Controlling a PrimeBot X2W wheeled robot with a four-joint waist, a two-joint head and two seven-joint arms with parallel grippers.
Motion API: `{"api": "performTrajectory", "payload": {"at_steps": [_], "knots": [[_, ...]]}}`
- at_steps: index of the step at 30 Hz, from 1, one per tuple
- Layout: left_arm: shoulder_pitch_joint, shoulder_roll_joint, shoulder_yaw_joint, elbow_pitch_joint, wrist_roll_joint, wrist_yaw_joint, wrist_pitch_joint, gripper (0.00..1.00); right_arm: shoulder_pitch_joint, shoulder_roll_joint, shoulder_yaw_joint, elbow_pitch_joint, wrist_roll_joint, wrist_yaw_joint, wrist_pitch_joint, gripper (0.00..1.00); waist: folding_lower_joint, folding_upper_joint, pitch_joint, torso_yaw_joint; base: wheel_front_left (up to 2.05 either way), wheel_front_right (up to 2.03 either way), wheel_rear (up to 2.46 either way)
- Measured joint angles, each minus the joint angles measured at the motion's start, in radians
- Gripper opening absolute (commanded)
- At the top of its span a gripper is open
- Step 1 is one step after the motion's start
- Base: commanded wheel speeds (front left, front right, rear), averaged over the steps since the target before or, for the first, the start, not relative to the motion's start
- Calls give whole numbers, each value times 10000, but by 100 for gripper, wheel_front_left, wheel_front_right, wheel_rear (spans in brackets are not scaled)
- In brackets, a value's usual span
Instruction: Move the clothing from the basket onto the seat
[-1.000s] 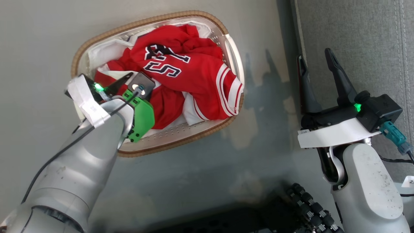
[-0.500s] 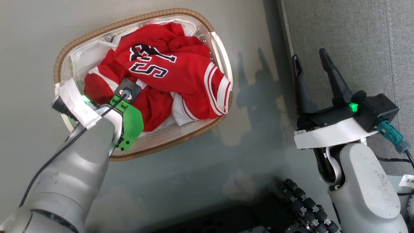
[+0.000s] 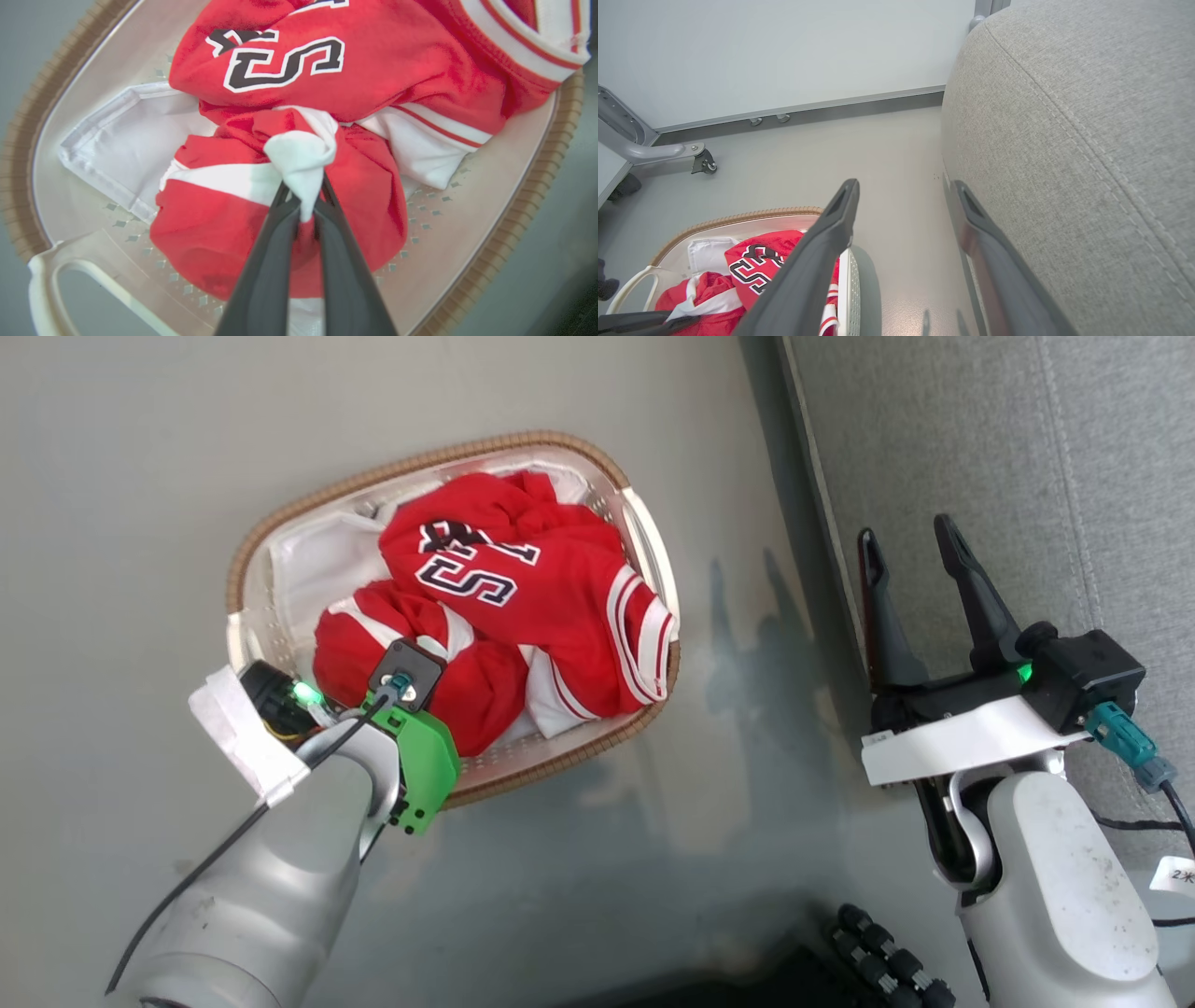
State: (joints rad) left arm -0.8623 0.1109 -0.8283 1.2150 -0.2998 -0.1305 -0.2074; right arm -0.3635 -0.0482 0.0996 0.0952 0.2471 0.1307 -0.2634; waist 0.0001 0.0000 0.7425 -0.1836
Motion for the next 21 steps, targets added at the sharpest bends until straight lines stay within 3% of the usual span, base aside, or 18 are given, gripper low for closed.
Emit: {"api": "performTrajectory", "payload": {"at_steps": [9, 21], "knots": [[854, 320, -148, -1221, -725, 0, -499, 0, 791, 6, -278, 495, -420, 0, 0, 100, -1, 0, -1628, 426, 0, 0, 0], [1294, 1891, -474, -4268, -1221, -2, -476, 0, 2113, 4, -487, 855, -688, 0, 0, 100, -1, 0, -4167, 1010, 0, 0, 0]]}}
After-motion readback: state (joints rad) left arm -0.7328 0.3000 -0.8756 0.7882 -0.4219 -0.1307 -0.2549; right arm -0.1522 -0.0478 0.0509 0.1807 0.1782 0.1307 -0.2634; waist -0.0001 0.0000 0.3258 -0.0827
